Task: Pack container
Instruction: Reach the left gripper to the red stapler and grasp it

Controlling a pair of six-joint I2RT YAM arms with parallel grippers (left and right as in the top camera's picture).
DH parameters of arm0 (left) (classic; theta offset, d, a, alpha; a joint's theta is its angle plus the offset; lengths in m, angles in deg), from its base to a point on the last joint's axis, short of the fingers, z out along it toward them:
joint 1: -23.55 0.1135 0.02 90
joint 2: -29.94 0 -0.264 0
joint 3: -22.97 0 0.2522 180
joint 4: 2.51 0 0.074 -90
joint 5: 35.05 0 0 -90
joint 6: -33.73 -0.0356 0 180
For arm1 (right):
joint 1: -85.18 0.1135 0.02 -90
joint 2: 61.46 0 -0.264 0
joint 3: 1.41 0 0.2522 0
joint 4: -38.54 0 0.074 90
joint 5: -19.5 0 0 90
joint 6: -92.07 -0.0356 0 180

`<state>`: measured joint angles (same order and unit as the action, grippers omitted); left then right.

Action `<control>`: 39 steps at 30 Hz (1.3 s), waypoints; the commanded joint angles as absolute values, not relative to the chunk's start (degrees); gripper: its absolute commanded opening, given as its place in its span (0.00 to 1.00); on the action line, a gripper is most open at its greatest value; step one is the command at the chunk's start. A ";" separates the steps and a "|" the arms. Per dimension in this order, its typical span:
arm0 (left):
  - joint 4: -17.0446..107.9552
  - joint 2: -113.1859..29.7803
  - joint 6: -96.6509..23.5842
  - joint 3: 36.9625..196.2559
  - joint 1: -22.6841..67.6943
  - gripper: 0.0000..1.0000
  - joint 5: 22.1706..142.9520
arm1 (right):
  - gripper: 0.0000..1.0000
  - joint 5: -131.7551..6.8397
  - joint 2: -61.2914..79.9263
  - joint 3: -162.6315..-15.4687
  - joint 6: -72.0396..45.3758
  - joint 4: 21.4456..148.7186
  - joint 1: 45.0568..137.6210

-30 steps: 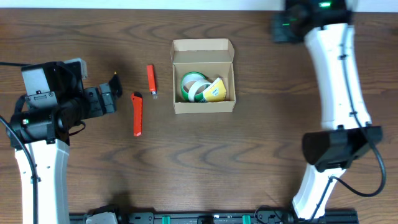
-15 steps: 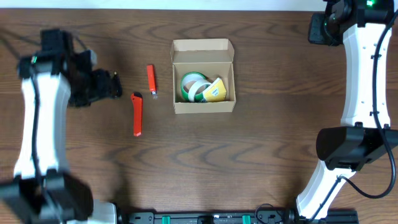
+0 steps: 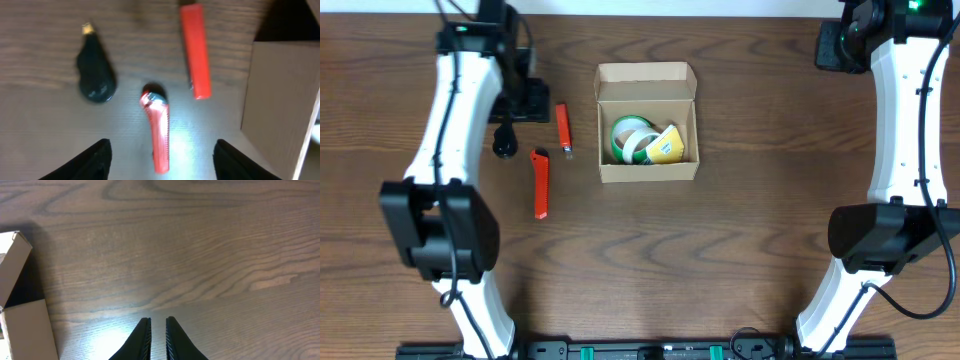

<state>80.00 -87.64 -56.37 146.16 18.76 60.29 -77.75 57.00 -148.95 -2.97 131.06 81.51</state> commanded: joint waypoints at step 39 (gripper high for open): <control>68.94 -104.47 -47.87 147.14 13.62 0.52 59.41 | 0.09 -74.91 56.71 -147.68 -3.67 130.53 81.84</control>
<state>68.96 -102.85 -48.70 146.16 13.58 59.04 -75.15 57.00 -148.07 -2.97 130.66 81.54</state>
